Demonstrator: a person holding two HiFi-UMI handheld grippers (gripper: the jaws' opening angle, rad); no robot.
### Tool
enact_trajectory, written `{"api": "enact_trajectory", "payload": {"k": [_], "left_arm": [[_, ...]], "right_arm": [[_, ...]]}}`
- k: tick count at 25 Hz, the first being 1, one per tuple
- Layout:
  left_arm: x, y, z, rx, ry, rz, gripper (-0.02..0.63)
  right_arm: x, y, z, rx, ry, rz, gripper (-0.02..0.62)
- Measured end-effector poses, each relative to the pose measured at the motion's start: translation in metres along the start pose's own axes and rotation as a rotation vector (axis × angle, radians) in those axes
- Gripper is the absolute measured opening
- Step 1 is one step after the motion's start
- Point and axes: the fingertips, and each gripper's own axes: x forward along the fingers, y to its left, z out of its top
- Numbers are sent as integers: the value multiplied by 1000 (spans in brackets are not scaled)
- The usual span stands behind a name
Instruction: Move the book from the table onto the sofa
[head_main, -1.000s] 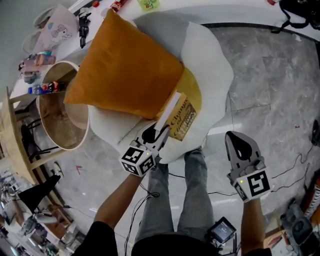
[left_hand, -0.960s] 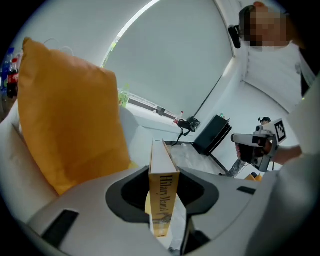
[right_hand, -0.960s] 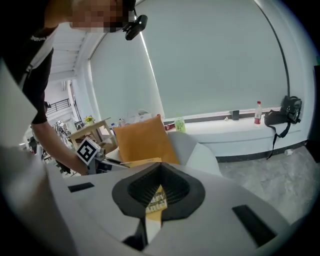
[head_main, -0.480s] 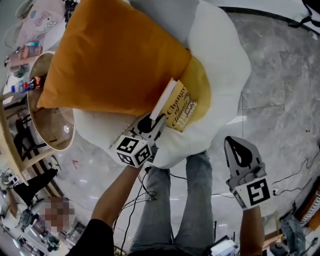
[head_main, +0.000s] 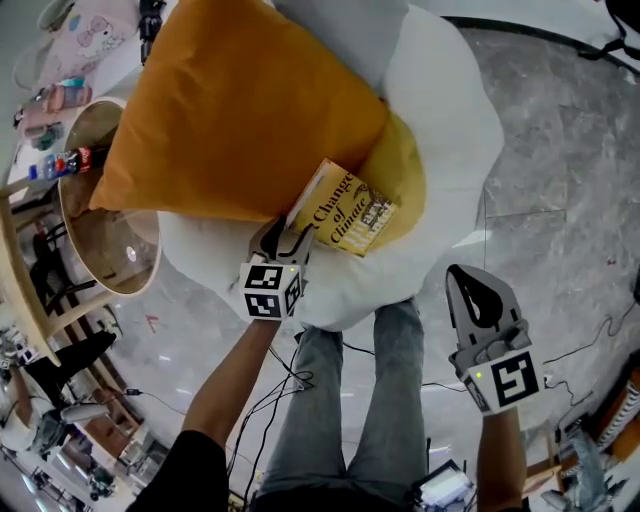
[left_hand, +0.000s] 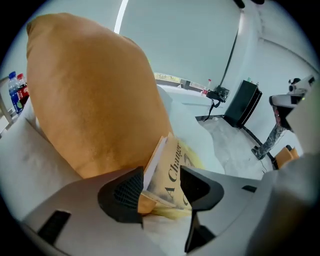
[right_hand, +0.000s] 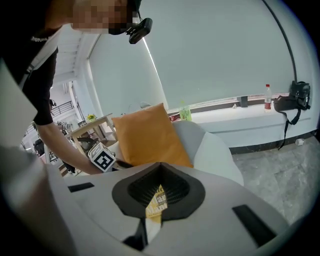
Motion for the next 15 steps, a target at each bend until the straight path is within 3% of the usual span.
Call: {"api": "enact_trajectory", "payload": {"k": [5, 9, 15], "left_arm": [[-31, -7, 23, -11, -29, -10, 236], [-68, -22, 66, -33, -100, -37, 236], [-164, -99, 143, -60, -269, -67, 226]], "right_arm": [[-12, 12, 42, -47, -38, -17, 6], [-34, 18, 73, -81, -26, -4, 6], [-117, 10, 131, -133, -95, 1, 6]]}}
